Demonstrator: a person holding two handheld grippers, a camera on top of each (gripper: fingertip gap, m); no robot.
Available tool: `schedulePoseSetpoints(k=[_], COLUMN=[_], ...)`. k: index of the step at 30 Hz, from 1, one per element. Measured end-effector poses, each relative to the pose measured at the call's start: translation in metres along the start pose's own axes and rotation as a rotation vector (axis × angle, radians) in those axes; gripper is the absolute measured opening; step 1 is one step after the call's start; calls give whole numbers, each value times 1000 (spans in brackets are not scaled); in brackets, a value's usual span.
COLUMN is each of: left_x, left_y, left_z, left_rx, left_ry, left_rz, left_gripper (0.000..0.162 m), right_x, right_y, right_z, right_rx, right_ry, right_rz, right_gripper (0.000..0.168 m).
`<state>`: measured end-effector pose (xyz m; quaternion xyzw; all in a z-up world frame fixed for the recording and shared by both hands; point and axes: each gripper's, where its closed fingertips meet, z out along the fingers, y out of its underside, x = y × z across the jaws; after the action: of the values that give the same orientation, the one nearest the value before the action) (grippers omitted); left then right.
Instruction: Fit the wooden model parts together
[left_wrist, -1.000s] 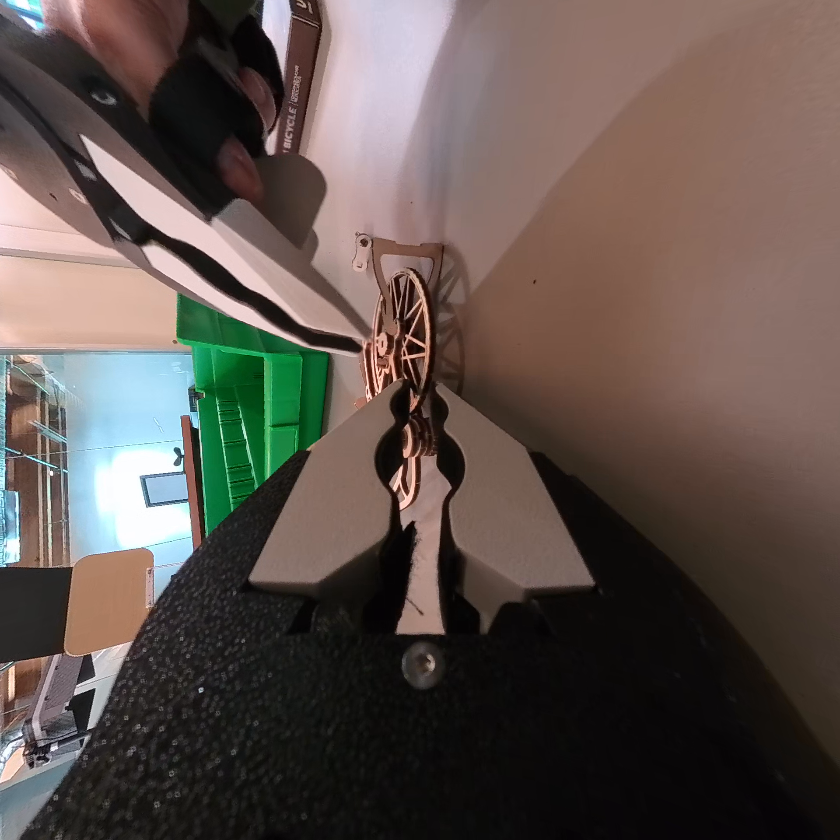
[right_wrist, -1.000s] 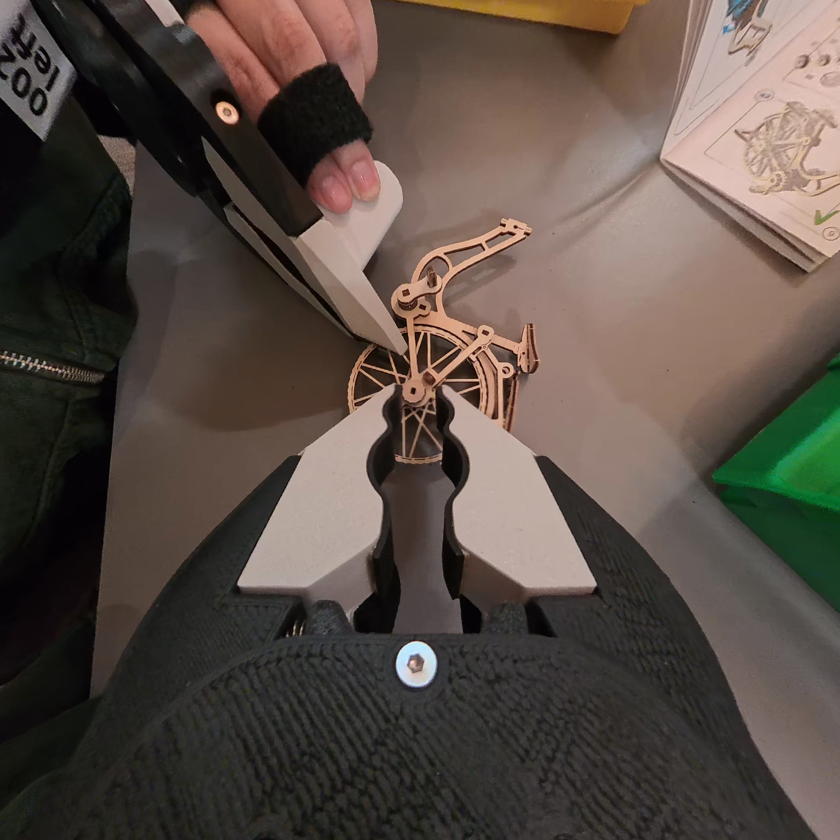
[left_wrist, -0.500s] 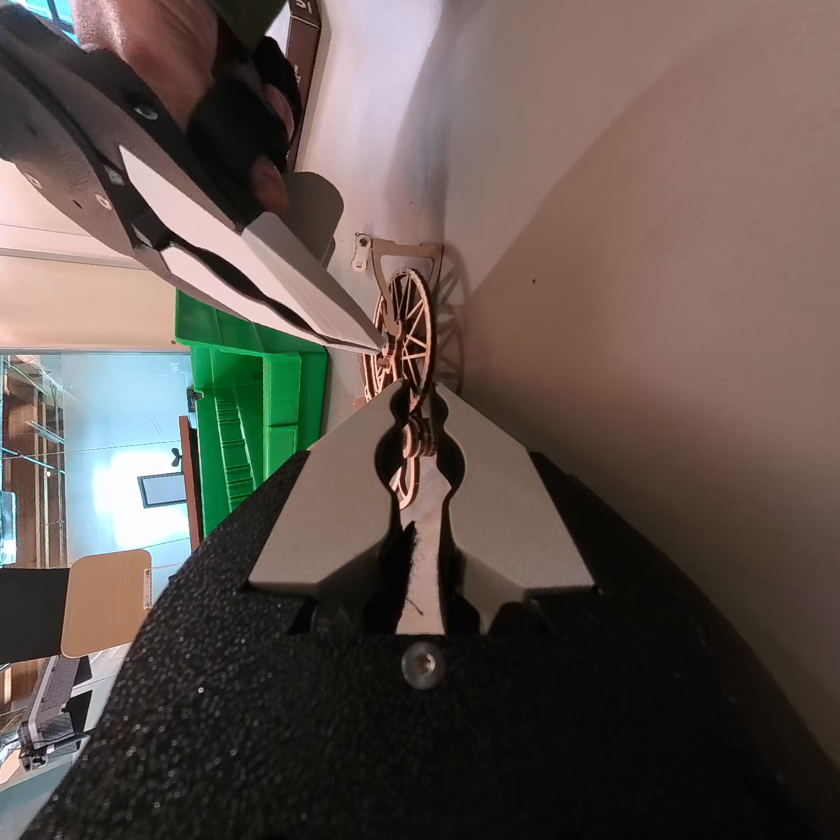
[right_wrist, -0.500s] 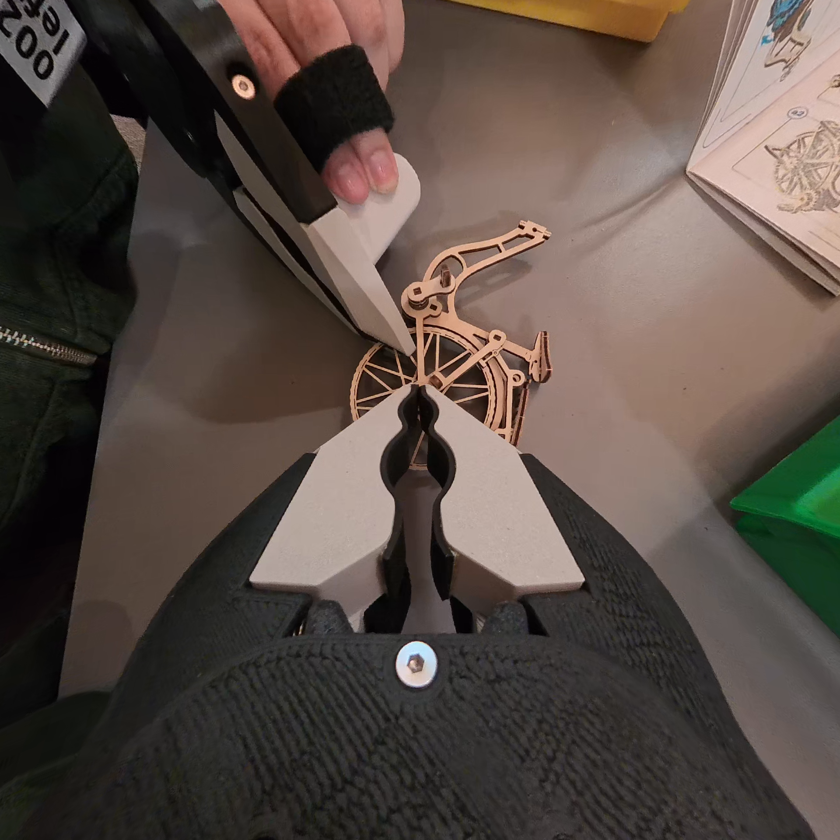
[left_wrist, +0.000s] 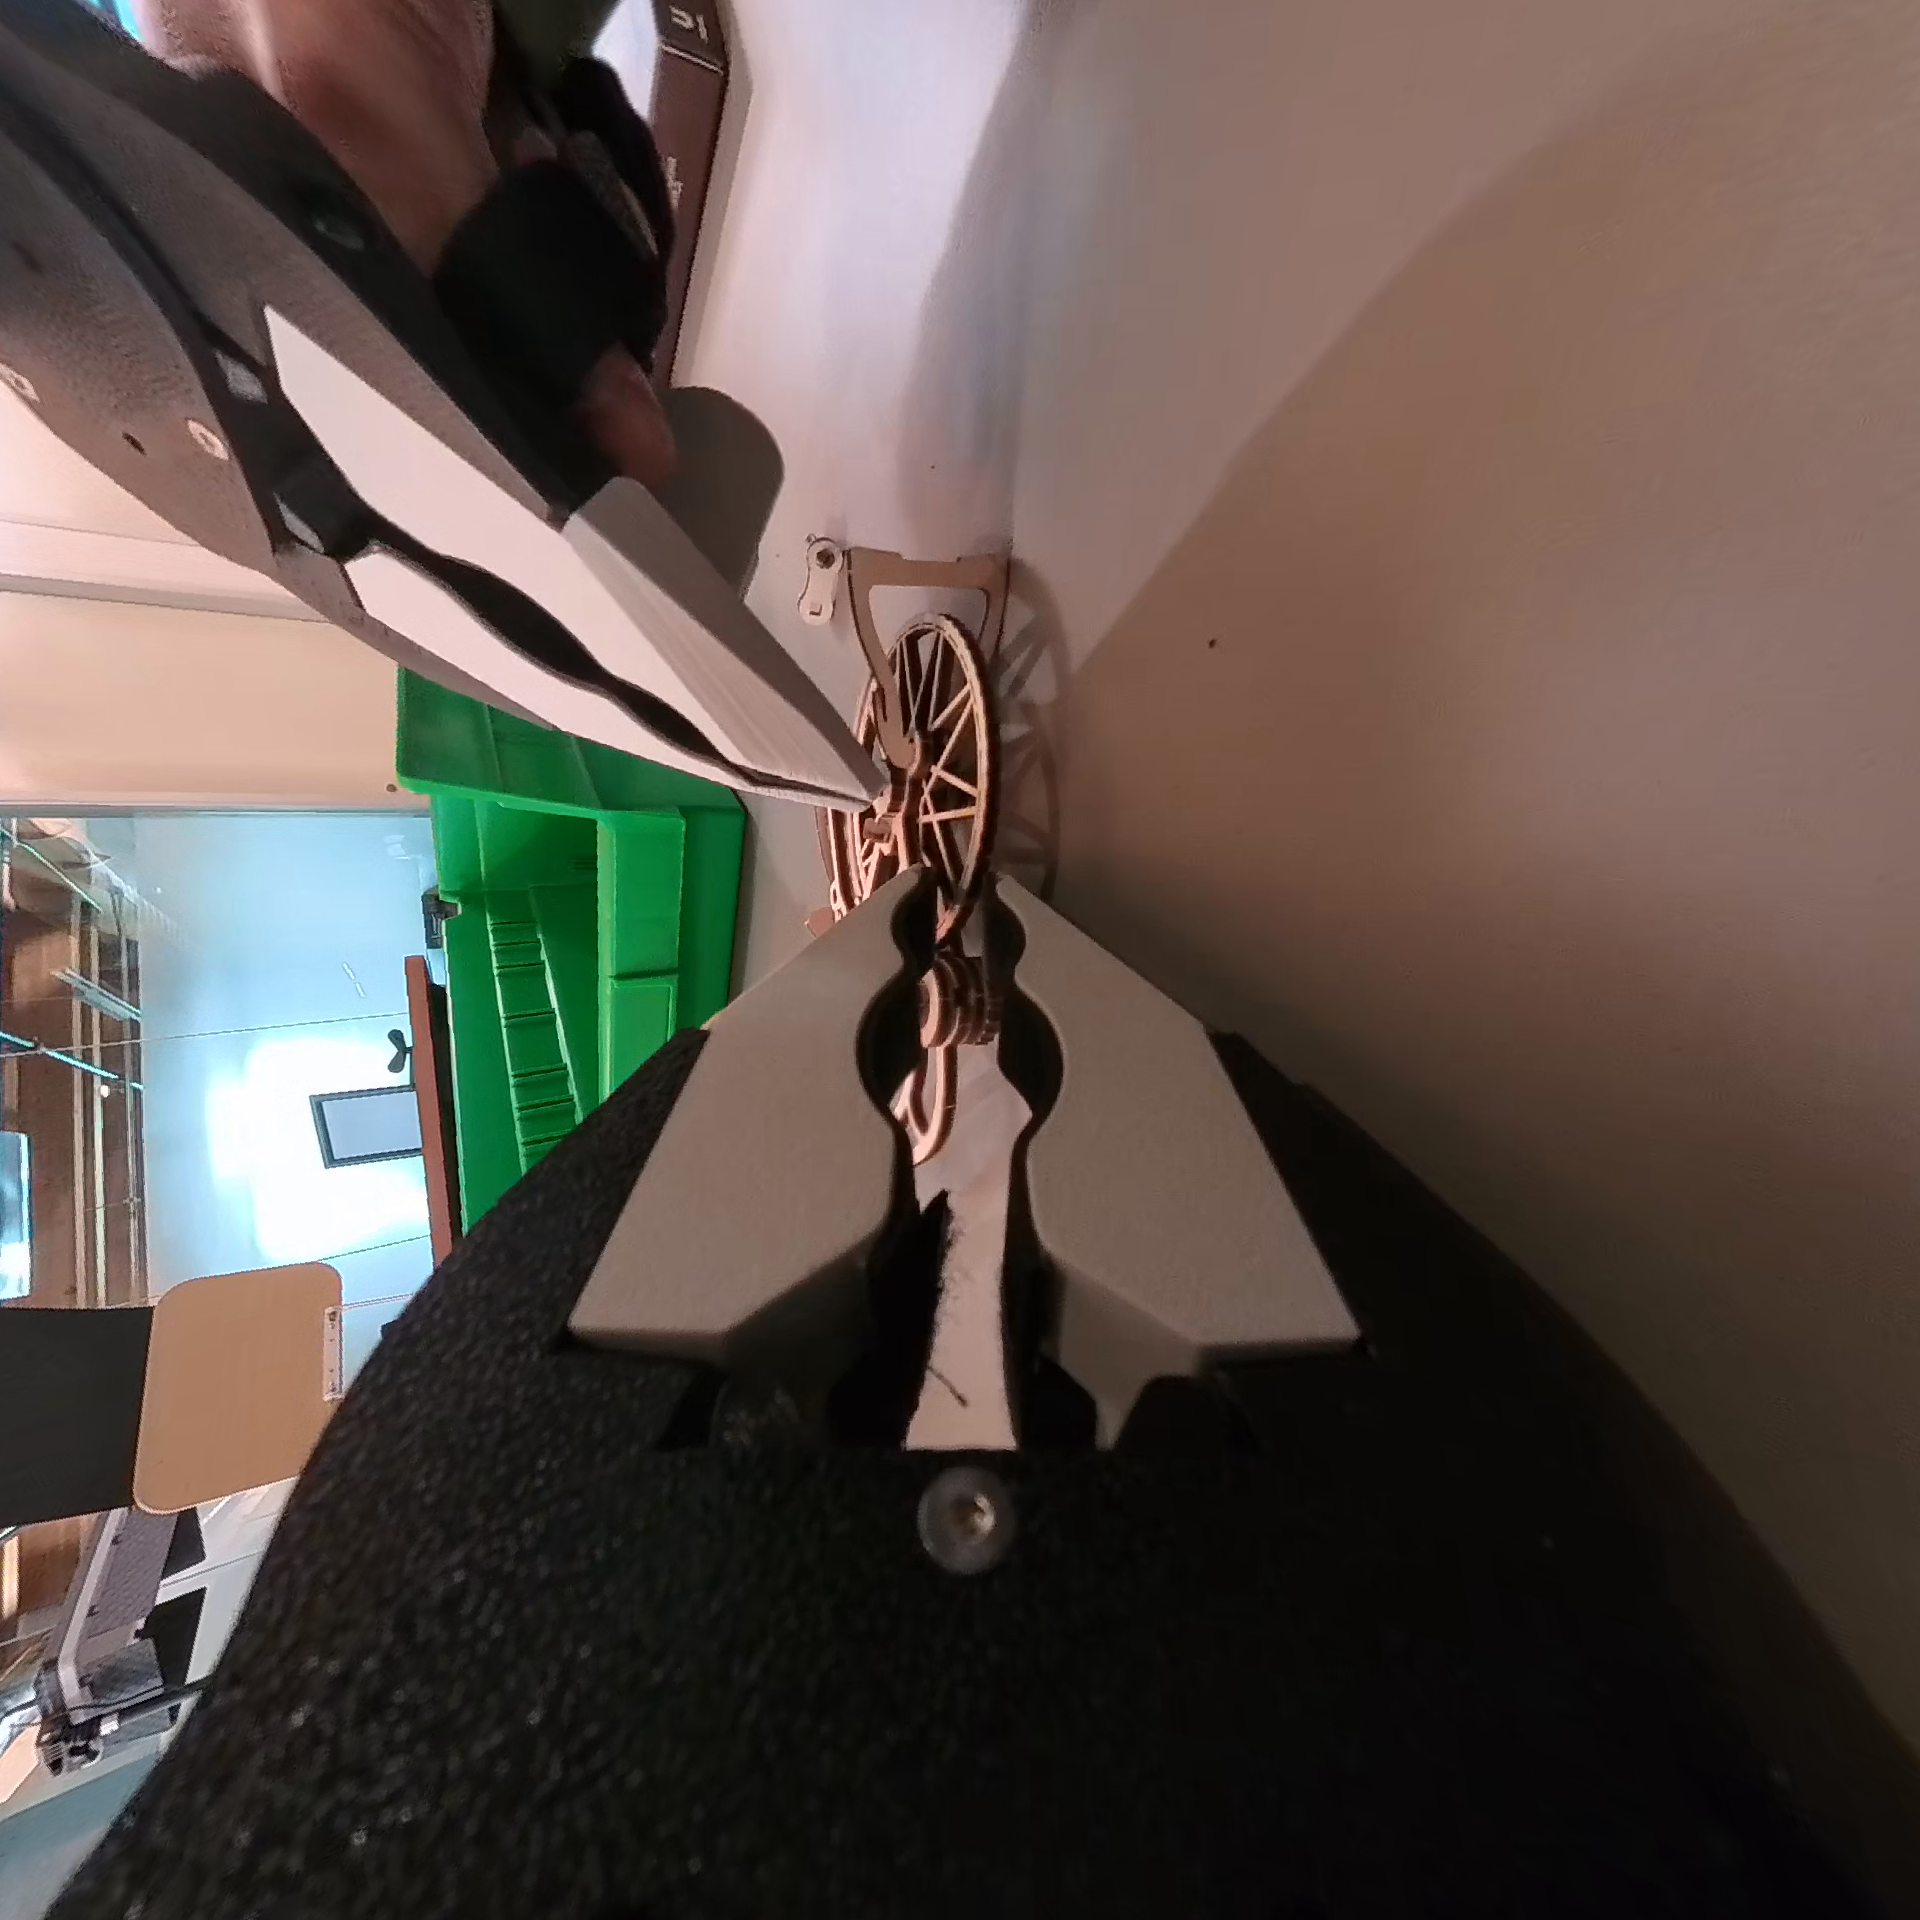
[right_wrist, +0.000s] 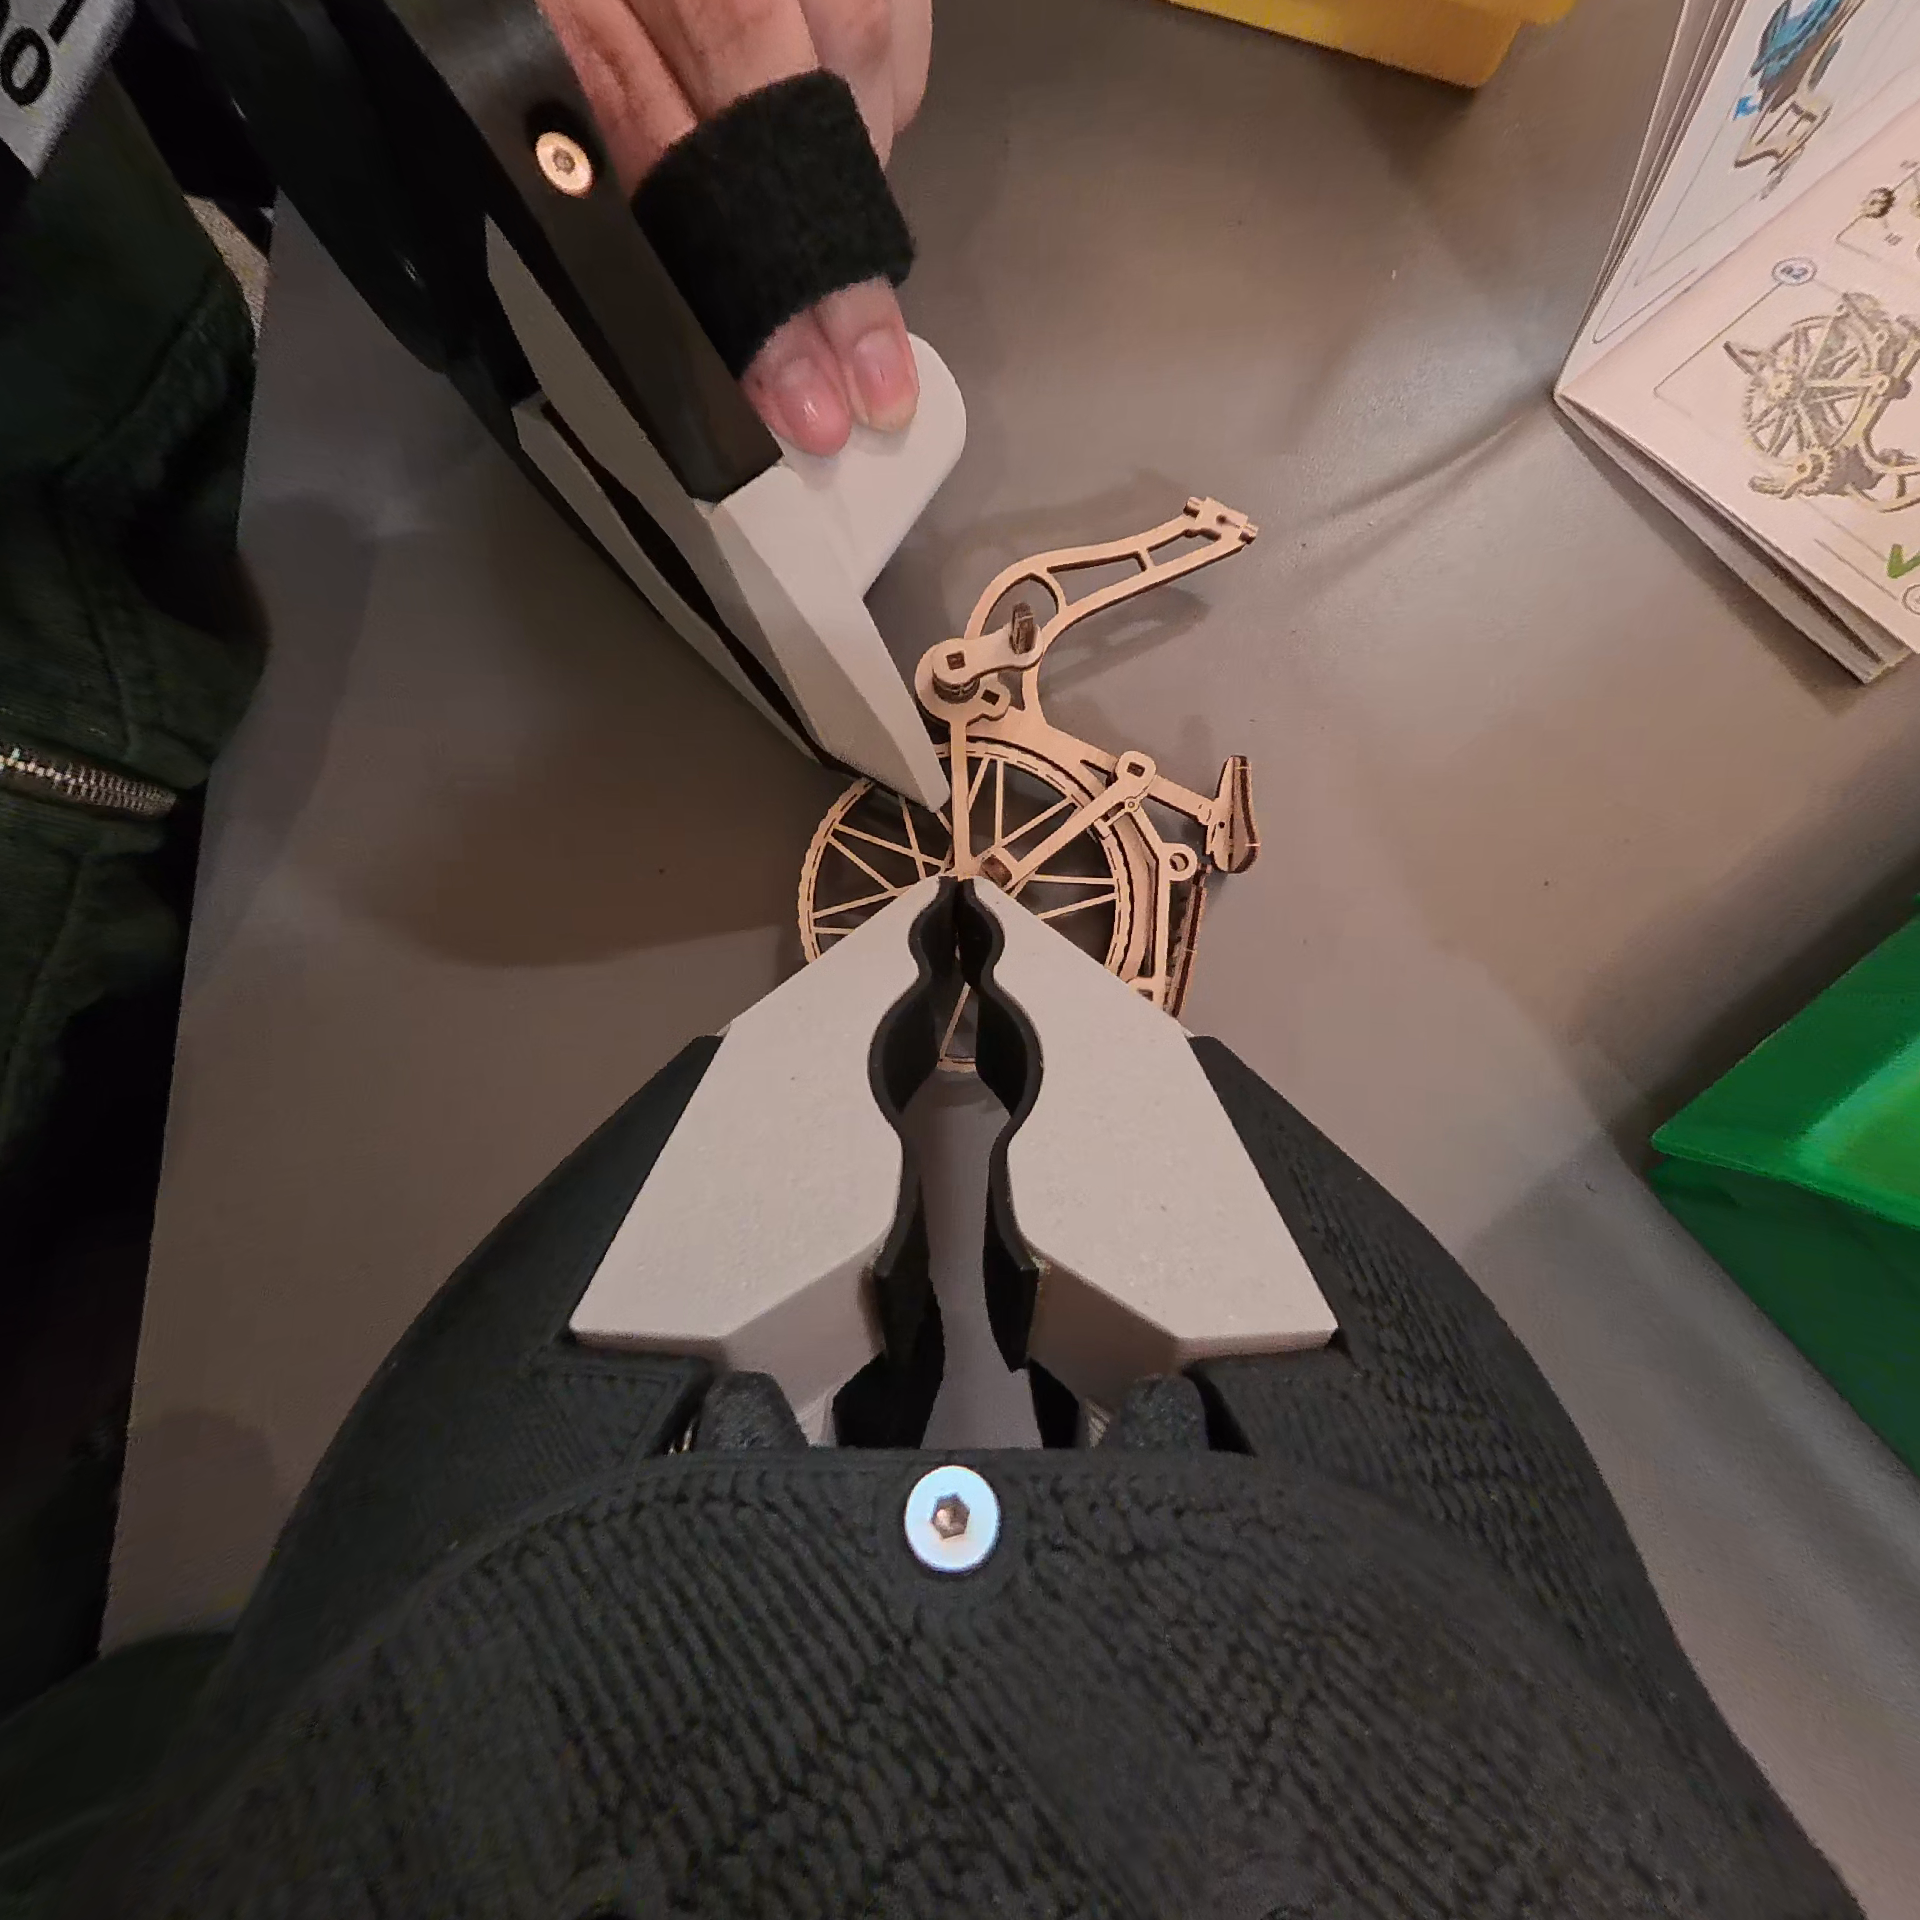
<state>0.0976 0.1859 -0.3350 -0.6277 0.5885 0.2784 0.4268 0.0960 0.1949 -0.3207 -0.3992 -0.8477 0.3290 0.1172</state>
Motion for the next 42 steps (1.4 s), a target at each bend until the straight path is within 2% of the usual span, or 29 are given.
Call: schedulePoseSetpoints(k=[1, 6, 11, 16, 18, 21, 23, 27, 31, 35, 38, 42], left_x=[0, -1, -1, 0, 0, 0, 1, 0, 1, 1, 1, 1], left_y=[1, 1, 0, 0, 0, -1, -1, -1, -1, -1, -1, -1], left_z=[0, 0, 0, -1, -1, -1, -1, -1, -1, -2, -2, -2], left_rx=[-5, -1, 2, 5, 6, 7, 6, 10, 9, 11, 10, 12], left_ry=[-2, -6, -4, -5, -3, -2, 3, -1, -1, -2, 1, -2], left_rz=[0, -10, -18, -21, -23, -24, -24, -29, -27, -28, -28, -28], left_gripper=[5, 5, 5, 5, 5, 5, 5, 5, 5, 5, 6, 5], right_x=[1, 2, 7, 1, 5, 1, 3, 1, 2, 3, 3, 5], right_y=[-1, -12, -12, -1, 0, -17, 0, -12, -4, -16, 1, -11], right_z=[0, -6, -14, -1, -4, -11, -1, -5, 0, -10, -2, -10], right_rx=[16, 115, 141, 85, 70, 156, 77, 145, 108, 174, 87, 148], right_ry=[5, -32, -12, -61, -28, -29, -39, -50, -65, -52, -65, -30], right_rz=[-4, 36, 31, 33, 18, 2, 22, 21, 49, 34, 43, 25], right_gripper=[0, 0, 0, 0, 0, 0, 0, 0, 0, 0, 0, 0])
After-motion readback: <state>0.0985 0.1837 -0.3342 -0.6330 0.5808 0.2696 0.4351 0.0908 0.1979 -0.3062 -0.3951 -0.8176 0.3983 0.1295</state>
